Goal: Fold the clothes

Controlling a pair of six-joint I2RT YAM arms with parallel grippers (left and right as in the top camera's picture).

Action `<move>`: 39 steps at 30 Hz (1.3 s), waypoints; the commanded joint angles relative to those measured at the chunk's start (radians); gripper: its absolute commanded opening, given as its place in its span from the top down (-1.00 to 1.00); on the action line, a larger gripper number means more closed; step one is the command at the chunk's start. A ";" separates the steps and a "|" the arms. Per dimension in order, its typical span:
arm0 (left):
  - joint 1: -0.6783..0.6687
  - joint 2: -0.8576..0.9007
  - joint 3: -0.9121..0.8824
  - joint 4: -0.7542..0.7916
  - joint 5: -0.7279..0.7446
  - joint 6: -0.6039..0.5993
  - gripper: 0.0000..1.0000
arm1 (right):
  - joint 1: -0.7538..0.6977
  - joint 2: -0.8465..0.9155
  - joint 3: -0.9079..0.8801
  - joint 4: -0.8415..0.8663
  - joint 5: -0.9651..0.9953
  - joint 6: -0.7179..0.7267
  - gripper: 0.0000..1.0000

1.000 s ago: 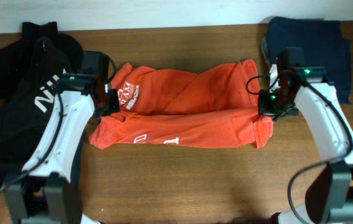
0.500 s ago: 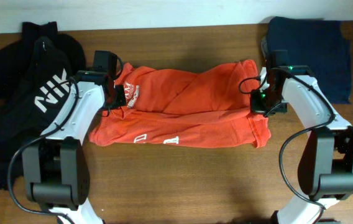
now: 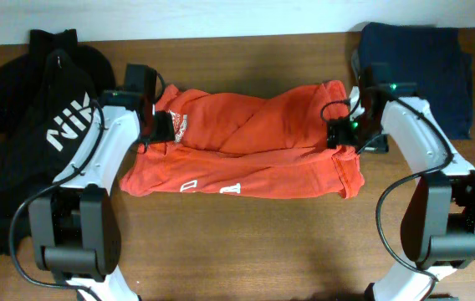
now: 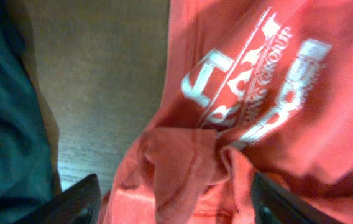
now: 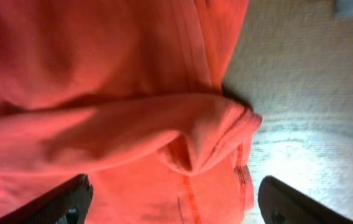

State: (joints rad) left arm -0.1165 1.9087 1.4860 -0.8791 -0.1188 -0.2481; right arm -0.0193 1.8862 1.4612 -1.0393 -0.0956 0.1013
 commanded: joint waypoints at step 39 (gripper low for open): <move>0.050 0.610 0.774 -0.007 0.335 0.250 -0.10 | -0.001 -0.012 0.551 -0.248 -0.051 -0.124 -0.71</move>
State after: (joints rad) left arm -0.0708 2.5168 2.2471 -0.8898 0.1890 -0.0105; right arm -0.0189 1.8767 2.0056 -1.2839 -0.1337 -0.0235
